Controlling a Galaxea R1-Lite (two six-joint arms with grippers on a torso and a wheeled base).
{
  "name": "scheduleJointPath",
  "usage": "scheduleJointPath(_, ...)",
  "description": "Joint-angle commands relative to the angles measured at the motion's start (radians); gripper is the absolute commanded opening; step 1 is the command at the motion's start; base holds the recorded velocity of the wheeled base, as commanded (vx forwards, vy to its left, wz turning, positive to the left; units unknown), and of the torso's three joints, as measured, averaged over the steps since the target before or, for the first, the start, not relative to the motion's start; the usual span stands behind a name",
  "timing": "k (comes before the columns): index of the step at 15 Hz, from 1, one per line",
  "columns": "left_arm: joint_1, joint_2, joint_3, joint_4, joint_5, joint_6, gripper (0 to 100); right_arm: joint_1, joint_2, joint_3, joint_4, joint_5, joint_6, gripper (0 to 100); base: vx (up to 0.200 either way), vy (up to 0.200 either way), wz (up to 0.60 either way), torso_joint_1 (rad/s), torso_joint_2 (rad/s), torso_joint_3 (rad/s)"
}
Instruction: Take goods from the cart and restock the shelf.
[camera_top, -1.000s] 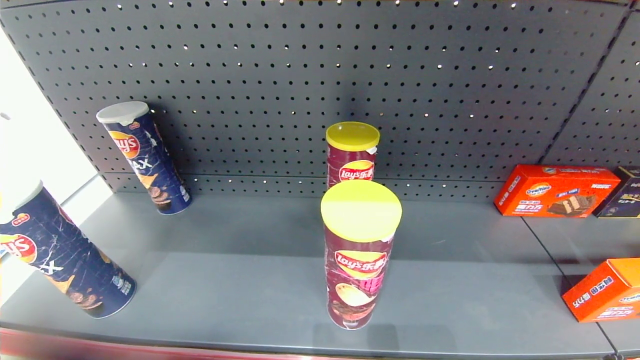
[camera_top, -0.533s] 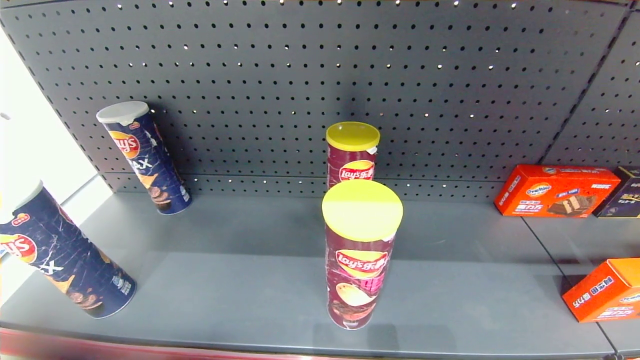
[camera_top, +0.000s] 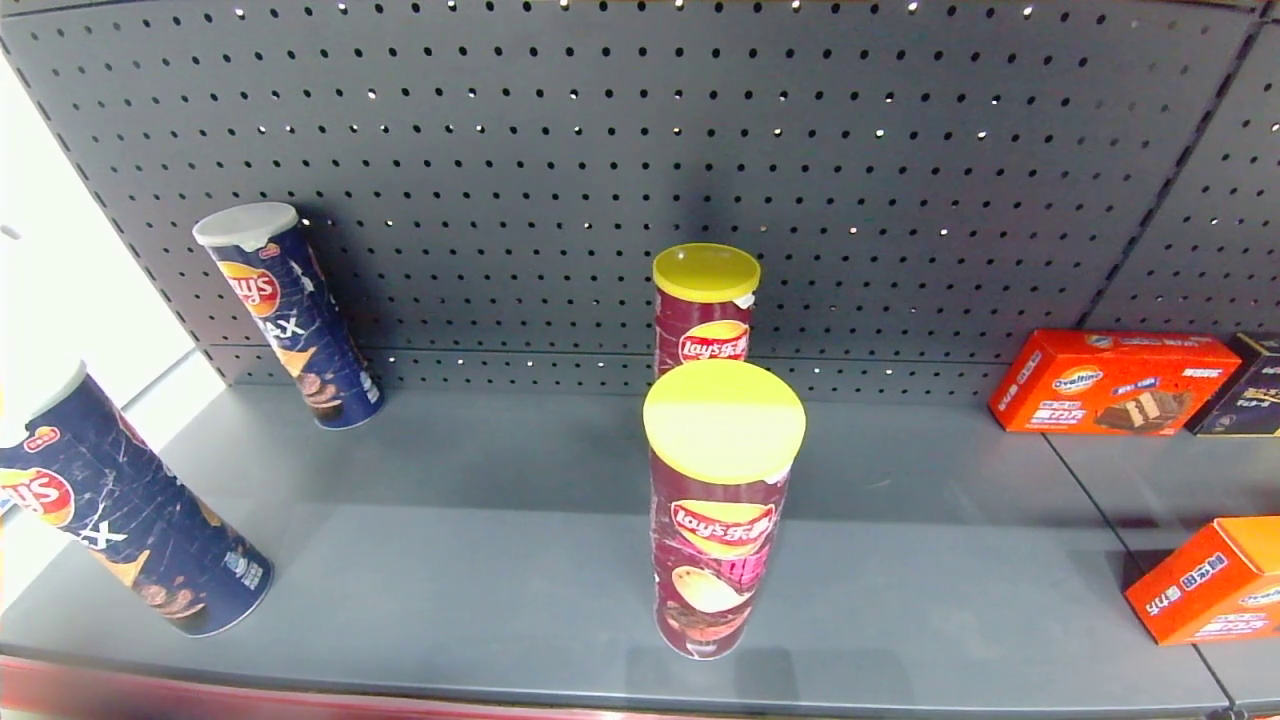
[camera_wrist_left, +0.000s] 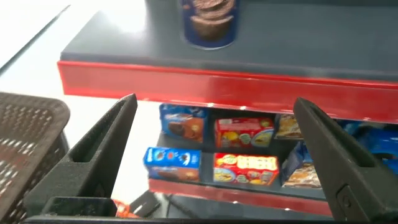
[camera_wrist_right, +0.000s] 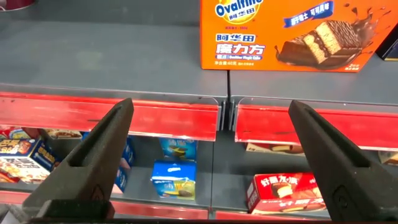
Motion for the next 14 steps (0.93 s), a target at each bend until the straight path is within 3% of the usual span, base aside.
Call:
scheduleJointPath(1, -0.008, -0.047, 0.0, -0.001, 0.001, -0.002, 100, 0.0, 0.001, 0.0, 0.0, 0.0, 0.0, 100, 0.0, 0.0, 0.0, 0.0, 0.0, 0.0)
scheduleJointPath(14, -0.008, -0.047, 0.001, 0.001, -0.002, 0.003, 100, 0.0, 0.001, 0.0, 0.0, 0.0, 0.0, 100, 0.0, 0.0, -0.05, 0.001, 0.0, 0.001)
